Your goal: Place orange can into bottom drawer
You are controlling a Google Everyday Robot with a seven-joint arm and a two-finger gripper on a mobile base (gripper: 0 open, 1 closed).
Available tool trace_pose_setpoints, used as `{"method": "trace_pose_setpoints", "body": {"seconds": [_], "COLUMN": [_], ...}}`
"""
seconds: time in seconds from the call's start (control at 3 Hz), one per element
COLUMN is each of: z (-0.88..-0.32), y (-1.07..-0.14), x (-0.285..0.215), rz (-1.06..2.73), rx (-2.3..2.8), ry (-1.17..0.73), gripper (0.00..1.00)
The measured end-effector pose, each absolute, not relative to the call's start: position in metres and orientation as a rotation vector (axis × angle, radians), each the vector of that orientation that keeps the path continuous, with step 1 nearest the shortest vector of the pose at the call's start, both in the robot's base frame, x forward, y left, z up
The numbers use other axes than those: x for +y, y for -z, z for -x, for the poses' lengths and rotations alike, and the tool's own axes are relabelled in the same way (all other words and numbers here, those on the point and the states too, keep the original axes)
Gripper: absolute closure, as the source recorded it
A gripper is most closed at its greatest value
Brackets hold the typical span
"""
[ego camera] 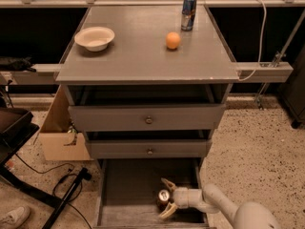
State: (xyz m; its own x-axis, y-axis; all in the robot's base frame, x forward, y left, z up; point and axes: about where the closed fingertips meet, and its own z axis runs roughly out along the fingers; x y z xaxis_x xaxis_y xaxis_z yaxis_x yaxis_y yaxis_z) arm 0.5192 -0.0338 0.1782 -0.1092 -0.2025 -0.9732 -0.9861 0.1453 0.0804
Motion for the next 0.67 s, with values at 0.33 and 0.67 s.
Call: {"method": "trace_pose_setpoints", "body": {"seconds": [0.33, 0.67], "z": [-0.512, -0.493], "y": [-0.201, -0.240], "x": [-0.044, -0.071], "rz": [1.225, 1.280], "rx": [1.495, 1.514], "ry": [-1.095, -1.128], "gripper": [0.00, 0.00]}}
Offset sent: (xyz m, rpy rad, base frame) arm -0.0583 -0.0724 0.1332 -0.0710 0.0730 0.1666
